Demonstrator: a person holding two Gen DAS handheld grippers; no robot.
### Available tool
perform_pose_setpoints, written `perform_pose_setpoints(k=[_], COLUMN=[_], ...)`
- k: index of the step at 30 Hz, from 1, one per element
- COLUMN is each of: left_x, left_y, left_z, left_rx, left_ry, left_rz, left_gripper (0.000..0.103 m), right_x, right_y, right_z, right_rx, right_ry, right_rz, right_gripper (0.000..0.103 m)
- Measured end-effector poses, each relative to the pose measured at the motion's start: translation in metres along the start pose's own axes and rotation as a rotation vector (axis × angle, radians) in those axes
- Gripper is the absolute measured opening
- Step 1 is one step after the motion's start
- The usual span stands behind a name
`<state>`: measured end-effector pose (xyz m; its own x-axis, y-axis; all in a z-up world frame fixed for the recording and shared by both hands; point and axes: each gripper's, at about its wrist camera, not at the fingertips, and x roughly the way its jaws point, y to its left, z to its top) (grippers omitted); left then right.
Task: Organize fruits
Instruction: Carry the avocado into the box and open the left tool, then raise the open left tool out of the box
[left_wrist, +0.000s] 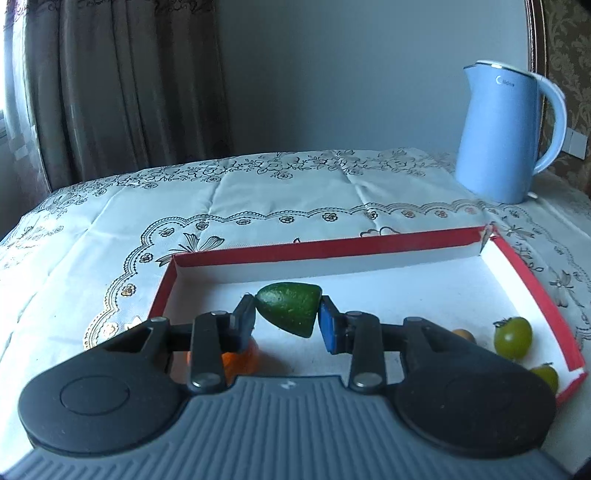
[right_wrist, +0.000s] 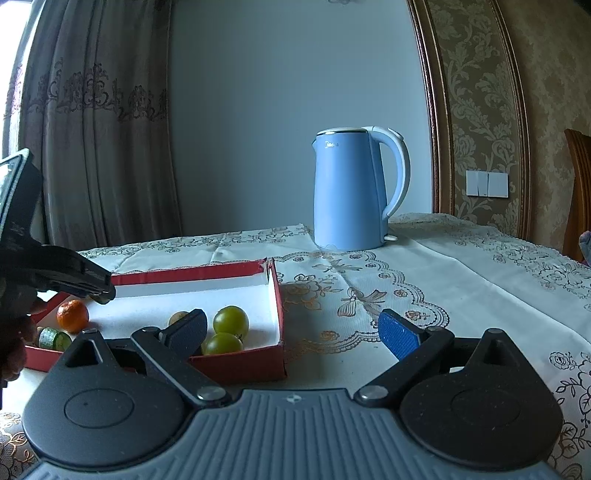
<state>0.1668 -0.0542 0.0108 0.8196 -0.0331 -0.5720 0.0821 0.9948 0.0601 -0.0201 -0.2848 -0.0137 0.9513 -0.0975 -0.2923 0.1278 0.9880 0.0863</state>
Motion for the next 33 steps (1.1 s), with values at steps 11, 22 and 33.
perform_pose_setpoints(k=[11, 22, 33], left_x=[0.029, -0.01, -0.085], left_y=[-0.002, 0.009, 0.052], left_z=[0.0, -0.006, -0.071], left_rx=[-0.007, 0.011, -0.093], left_ry=[0.019, -0.067, -0.033], left_rz=[0.075, 0.096, 0.053], left_gripper=[0.035, 0.077, 0.082], right_x=[0.002, 0.002, 0.001], right_y=[0.001, 0.002, 0.003], right_z=[0.001, 0.0, 0.0], right_rx=[-0.007, -0.011, -0.019], right_ry=[0.001, 0.002, -0.015], right_rz=[0.003, -0.005, -0.012], right_gripper=[0.1, 0.1, 0.1])
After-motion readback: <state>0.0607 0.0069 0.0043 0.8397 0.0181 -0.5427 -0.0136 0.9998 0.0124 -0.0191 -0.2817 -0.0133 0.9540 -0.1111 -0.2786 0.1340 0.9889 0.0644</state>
